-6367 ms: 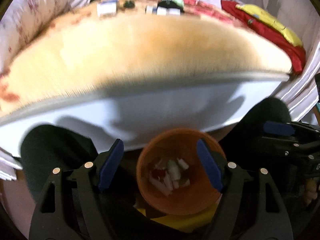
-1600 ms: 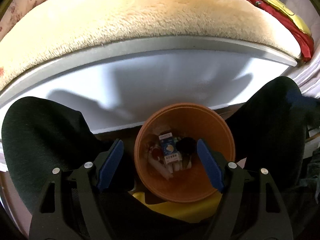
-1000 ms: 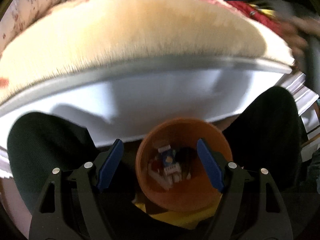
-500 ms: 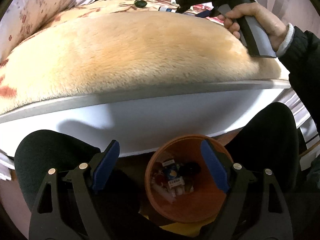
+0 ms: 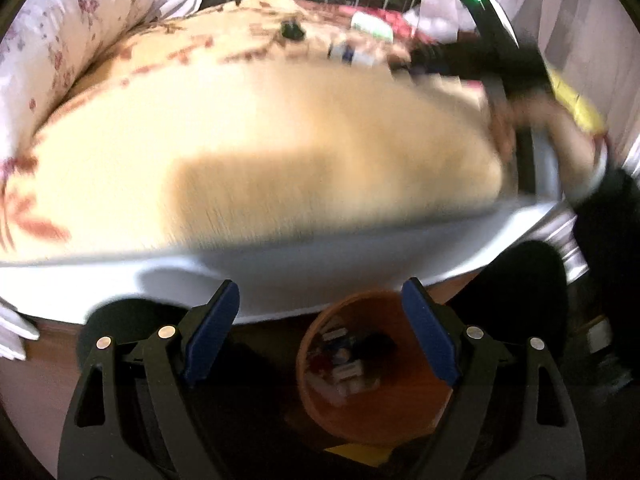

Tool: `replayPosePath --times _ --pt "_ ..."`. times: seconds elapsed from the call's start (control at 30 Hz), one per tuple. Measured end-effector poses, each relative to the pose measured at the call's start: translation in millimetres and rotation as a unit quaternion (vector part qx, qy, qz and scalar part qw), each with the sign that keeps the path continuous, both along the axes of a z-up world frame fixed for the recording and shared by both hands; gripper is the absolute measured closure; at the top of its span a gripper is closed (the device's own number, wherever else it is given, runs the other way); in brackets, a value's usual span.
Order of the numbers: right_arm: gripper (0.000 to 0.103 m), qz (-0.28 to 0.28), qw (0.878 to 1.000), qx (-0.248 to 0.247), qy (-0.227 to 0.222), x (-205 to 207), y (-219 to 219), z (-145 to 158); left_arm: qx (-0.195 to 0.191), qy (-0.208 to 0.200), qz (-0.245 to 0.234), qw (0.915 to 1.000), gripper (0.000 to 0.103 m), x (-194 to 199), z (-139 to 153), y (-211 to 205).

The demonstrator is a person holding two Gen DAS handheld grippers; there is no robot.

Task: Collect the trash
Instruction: 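Grasp the grey square cap with right tool while left tool grasps green spray bottle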

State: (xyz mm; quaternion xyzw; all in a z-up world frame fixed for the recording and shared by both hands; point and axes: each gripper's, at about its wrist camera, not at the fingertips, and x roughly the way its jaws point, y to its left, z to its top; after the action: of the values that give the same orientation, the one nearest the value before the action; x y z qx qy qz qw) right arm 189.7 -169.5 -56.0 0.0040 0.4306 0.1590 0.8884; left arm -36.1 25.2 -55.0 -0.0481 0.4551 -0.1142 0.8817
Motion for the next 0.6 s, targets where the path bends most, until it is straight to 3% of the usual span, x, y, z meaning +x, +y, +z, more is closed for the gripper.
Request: replayPosePath --times 0.1,0.23,0.43,0.6 --pt "0.071 -0.008 1.0 0.019 -0.006 -16 -27 4 -0.003 -0.036 0.0 0.9993 0.022 25 42 7" --pt "0.071 -0.031 0.998 0.055 -0.002 -31 -60 3 0.037 -0.079 0.012 0.9962 0.015 93 75 -1" --pt "0.071 -0.046 0.995 0.086 -0.013 -57 -84 0 0.069 -0.076 0.048 0.9936 0.014 243 74 -24" --pt "0.071 -0.042 0.994 0.099 -0.016 -68 -92 -1 0.085 -0.051 0.081 0.9917 0.014 323 55 -35"
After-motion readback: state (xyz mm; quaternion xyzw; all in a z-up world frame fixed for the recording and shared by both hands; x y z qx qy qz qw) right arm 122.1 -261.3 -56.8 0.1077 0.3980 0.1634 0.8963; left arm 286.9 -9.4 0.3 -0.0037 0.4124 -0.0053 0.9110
